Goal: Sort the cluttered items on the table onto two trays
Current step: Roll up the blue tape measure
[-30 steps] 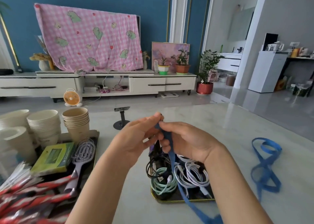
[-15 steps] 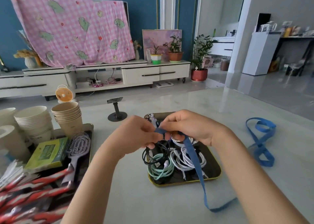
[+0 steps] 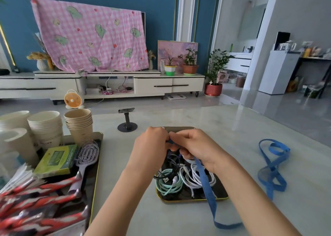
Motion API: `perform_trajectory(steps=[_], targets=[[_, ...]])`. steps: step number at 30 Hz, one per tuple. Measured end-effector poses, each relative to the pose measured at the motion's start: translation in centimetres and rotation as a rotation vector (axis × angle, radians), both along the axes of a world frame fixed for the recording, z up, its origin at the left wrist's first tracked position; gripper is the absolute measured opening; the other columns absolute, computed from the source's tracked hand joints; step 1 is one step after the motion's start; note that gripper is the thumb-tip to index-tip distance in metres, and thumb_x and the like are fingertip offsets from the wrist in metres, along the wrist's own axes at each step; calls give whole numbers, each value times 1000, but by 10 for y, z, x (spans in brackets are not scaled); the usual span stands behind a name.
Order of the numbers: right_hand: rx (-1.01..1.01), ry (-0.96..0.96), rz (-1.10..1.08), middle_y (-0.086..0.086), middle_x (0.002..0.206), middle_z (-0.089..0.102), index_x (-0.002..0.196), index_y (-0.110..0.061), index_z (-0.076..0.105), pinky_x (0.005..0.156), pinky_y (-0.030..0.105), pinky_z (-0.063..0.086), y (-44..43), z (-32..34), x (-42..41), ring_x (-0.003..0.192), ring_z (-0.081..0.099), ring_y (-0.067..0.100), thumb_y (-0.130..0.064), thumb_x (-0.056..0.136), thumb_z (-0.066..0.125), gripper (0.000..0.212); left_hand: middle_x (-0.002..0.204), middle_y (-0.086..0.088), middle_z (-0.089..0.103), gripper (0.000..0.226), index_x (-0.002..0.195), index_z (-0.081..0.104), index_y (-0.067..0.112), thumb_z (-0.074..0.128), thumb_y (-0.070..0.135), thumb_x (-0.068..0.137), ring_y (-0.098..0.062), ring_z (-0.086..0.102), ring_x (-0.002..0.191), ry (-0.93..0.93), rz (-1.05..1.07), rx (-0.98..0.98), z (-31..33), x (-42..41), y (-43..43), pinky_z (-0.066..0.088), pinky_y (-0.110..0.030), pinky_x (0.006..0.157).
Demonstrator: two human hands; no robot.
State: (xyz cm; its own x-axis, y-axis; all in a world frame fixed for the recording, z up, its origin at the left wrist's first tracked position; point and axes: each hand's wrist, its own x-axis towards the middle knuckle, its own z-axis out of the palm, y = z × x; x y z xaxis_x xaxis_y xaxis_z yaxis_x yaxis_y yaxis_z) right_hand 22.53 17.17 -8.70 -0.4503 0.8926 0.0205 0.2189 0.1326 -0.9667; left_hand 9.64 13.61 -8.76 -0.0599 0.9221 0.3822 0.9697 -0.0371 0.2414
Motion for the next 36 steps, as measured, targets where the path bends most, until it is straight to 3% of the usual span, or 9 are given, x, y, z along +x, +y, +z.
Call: perform_trajectory(steps=[4, 8, 13, 17, 21, 26, 29, 33, 36], targets=[[25, -7, -83, 15, 72, 58, 87, 3, 65, 37, 16, 28, -1, -4, -4, 36, 37, 7, -27, 96, 51, 34, 77, -2, 54, 8, 94, 57, 15, 56, 21, 89, -28, 60, 81, 26, -14, 85, 0, 5, -2, 37, -30, 57], [-102, 148, -125, 18, 72, 56, 90, -4, 68, 34, 16, 24, -1, 1, -8, 29, 32, 7, -14, 92, 57, 15, 72, 3, 48, 24, 96, 36, 15, 57, 24, 91, -29, 59, 79, -89, -34, 190, -1, 5, -5, 42, -33, 60], [-44, 229, -180, -7, 36, 47, 97, -1, 68, 31, 15, 25, 1, 9, -8, 26, 30, 3, -9, 90, 59, 14, 84, 5, 63, 28, 99, 50, 14, 70, 12, 80, -16, 63, 77, -776, -68, 129, 4, -1, -4, 48, -17, 64], [67, 188, -140, 7, 57, 56, 97, -7, 71, 32, 14, 27, 1, 13, -3, 28, 31, 2, -14, 89, 61, 15, 92, -9, 73, 22, 100, 66, 5, 64, 22, 86, -18, 71, 83, -1396, -201, -82, 9, -9, -7, 57, -25, 79], [213, 170, -94, -11, 48, 59, 96, -9, 71, 37, 13, 34, 1, 12, -6, 34, 44, 1, -13, 88, 63, 12, 90, -12, 73, 20, 97, 69, 1, 59, 16, 89, -14, 70, 76, -1448, -167, -94, 9, -15, -7, 57, -21, 73], [328, 141, -37, -2, 81, 72, 87, -20, 72, 71, 25, 57, 1, 5, -15, 72, 68, 9, -11, 86, 65, 12, 72, -6, 71, 15, 80, 70, 7, 58, 8, 90, -11, 68, 65, -1364, -112, -76, 11, -23, -10, 56, -16, 66], [91, 258, -6, 8, 84, 71, 96, -12, 70, 66, 28, 58, -6, 3, -18, 70, 68, 19, -16, 90, 60, 13, 62, 1, 70, 21, 75, 68, 9, 55, 8, 92, -6, 67, 58, -1342, -99, -86, 13, -24, -13, 54, -14, 58], [-255, 440, 50, 11, 90, 65, 109, 0, 63, 61, 25, 55, -6, 4, -15, 70, 65, 19, -16, 93, 55, 25, 75, 0, 68, 17, 76, 68, 12, 58, 13, 90, -7, 62, 76, -1323, -75, -99, 14, -22, -12, 53, -19, 66], [-459, 562, 148, 7, 80, 61, 102, -2, 62, 58, 24, 53, -7, 3, -13, 65, 62, 15, -19, 92, 55, 21, 77, -1, 67, 13, 80, 69, 11, 60, 13, 89, -9, 61, 77, -1406, -87, -93, 15, -21, -12, 51, -19, 67]])
